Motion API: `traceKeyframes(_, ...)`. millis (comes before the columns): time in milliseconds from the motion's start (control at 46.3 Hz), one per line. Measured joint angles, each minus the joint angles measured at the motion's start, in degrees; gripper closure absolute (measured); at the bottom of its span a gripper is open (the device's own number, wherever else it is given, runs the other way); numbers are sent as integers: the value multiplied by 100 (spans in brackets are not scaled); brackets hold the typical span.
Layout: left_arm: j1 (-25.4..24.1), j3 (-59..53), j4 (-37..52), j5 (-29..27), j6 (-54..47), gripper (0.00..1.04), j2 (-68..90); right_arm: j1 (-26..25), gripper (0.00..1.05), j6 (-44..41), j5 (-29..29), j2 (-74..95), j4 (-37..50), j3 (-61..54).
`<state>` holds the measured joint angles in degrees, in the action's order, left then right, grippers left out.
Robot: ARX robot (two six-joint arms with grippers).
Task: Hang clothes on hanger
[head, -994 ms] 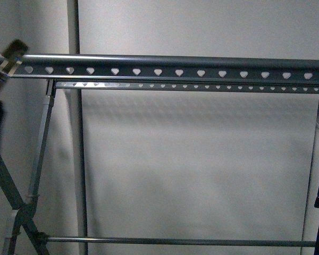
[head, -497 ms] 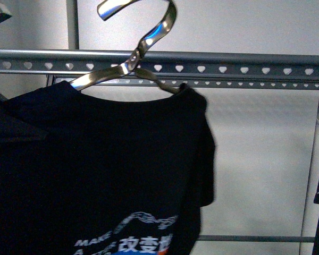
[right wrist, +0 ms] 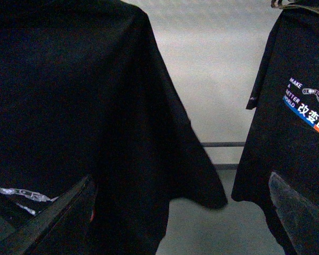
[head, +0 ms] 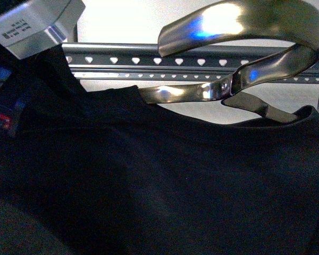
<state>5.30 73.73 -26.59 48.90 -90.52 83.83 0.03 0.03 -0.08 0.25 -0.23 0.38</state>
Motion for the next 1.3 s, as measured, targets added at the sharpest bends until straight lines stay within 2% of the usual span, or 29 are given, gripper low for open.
traceKeyframes(389, 22, -46, 136, -59, -151, 101, 0, -26, 7, 50, -114, 20, -17, 2)
traceKeyframes(432, 22, -46, 136, -57, -151, 101, 0, -328, 7, 273, -1102, 240, -361, 155)
traceKeyframes(454, 22, -46, 136, -59, -153, 101, 2, -669, 7, 448, -1969, 573, -544, 306)
traceKeyframes(518, 31, -46, 136, -63, -153, 101, 0, -1405, 7, 328, -3670, 1408, -363, 662)
traceKeyframes(583, 33, -46, 136, -66, -155, 101, 0, -1858, 7, -243, -4645, 2194, 85, 1128)
traceKeyframes(626, 33, -48, 136, -70, -155, 101, 0, -1906, 7, -844, -4863, 2649, 302, 1460)
traceKeyframes(734, 15, -52, 136, -81, -157, 101, 0, -1707, 7, -3049, -4767, 3936, 713, 2380)
traceKeyframes(864, 17, -55, 136, -81, -157, 101, 0, -1292, 7, -6266, -4774, 5243, -463, 3348)
traceKeyframes(950, 17, -55, 136, -79, -157, 101, 0, -1108, 7, -7495, -4540, 5748, -673, 3679)
traceKeyframes(994, 17, -55, 136, -81, -157, 101, 0, -1012, 7, -8013, -4387, 5993, -654, 3858)
traceKeyframes(1102, 17, -55, 136, -79, -160, 101, 0, -809, 7, -8690, -4118, 6487, -549, 4299)
traceKeyframes(1296, 17, -57, 136, -79, -162, 101, 0, -437, 7, -8878, -3729, 7346, -271, 5147)
